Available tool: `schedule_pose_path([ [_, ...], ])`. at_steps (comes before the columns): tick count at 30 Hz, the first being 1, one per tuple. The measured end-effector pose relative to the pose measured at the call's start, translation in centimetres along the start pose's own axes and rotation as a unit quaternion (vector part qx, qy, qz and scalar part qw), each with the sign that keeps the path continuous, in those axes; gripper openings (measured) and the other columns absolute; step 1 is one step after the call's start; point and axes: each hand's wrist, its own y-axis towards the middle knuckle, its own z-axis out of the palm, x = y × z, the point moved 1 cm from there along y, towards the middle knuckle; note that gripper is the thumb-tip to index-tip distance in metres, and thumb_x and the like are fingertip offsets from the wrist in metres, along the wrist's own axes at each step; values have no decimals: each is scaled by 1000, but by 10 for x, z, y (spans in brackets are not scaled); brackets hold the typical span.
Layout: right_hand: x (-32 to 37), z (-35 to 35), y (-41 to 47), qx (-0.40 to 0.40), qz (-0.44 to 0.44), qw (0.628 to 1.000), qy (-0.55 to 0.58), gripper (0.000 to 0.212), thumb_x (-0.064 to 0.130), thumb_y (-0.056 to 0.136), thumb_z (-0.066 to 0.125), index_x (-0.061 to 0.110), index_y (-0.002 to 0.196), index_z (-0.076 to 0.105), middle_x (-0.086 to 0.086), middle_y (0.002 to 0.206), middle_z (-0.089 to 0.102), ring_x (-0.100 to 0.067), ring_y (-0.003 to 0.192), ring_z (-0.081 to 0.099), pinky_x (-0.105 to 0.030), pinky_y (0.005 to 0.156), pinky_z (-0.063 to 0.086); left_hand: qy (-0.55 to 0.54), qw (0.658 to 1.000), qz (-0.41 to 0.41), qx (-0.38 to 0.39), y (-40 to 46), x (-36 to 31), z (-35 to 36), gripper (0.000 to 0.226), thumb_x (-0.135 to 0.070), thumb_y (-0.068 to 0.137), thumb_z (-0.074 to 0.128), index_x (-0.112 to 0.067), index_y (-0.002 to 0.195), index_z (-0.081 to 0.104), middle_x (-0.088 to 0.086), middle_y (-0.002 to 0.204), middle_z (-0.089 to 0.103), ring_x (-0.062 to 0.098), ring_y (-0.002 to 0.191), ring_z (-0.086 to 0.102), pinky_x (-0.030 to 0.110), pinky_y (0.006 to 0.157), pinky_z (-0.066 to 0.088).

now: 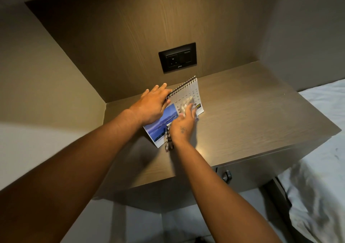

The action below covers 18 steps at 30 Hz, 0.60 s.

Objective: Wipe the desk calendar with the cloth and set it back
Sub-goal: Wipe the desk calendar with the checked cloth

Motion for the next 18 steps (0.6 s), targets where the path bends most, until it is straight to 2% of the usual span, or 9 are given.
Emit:
schedule_pose_path([
  [2, -6, -7, 3, 1, 33, 999, -2, 58, 3, 101, 40, 22, 153, 25, -4, 161, 23, -25, 143, 30, -5, 83, 28, 3, 1000, 1, -1, 0, 0, 1, 53, -38, 106, 37, -25, 156, 24, 4, 168, 12, 27, 154, 9, 54, 123, 10],
  [4, 2, -6, 7, 16, 1, 1000, -13, 56, 6, 101, 40, 22, 153, 26, -4, 161, 25, -25, 142, 31, -14, 94, 31, 2, 1000, 4, -3, 1, 1, 2, 53, -38, 106, 38, -24, 156, 25, 4, 168, 13, 28, 154, 10, 54, 123, 10],
  [5, 9, -4, 7, 18, -30, 999, -21, 55, 8, 101, 41, 22, 153, 28, -4, 161, 23, -24, 144, 27, -13, 98, 27, 1, 1000, 5, -4, 1, 1, 2, 53, -38, 106, 38, -24, 156, 25, 5, 168, 13, 28, 154, 10, 54, 123, 11],
  [7, 19, 1, 6, 19, -86, 996, -33, 53, 9, 101, 42, 18, 152, 30, -6, 163, 19, -23, 147, 18, -2, 96, 15, 1, 1000, 5, -5, 1, 1, 2, 53, -37, 106, 38, -23, 156, 25, 5, 168, 14, 28, 154, 11, 54, 123, 11],
  [8, 21, 2, 6, 20, -96, 995, -35, 54, 7, 101, 42, 17, 152, 30, -6, 163, 18, -24, 148, 16, -3, 97, 13, 0, 1000, 4, -4, 1, 1, 2, 54, -37, 106, 38, -23, 156, 25, 6, 168, 14, 28, 154, 10, 54, 123, 11],
  [10, 17, -4, 6, 29, -91, 994, -55, 58, 3, 100, 42, 20, 153, 25, -3, 164, 14, -25, 149, 14, -16, 105, 22, -2, 1000, 2, -3, 1, 1, 1, 54, -38, 106, 38, -23, 156, 25, 5, 168, 14, 28, 154, 10, 54, 123, 11],
  [13, 4, -32, 15, 36, -25, 988, -151, 66, 0, 98, 44, 24, 154, 19, -2, 164, 13, -28, 147, 18, -36, 107, 34, -10, 1000, 2, -3, 2, 2, 2, 53, -39, 106, 39, -25, 155, 26, 5, 167, 15, 29, 153, 11, 55, 123, 10],
  [16, 7, -64, 31, 47, -77, 959, -269, 69, -5, 94, 46, 20, 154, 22, -9, 163, 15, -36, 147, 12, -54, 113, 30, -11, 1000, 6, -4, 2, 4, 2, 53, -39, 106, 39, -26, 155, 26, 6, 167, 16, 31, 153, 12, 55, 122, 11],
  [18, 14, -78, 40, 56, -116, 928, -351, 70, -5, 92, 48, 18, 153, 25, -12, 161, 18, -37, 146, 14, -57, 111, 32, -21, 1000, 5, -9, 0, 4, 1, 52, -39, 106, 40, -27, 155, 26, 7, 167, 17, 31, 153, 13, 55, 122, 11],
])
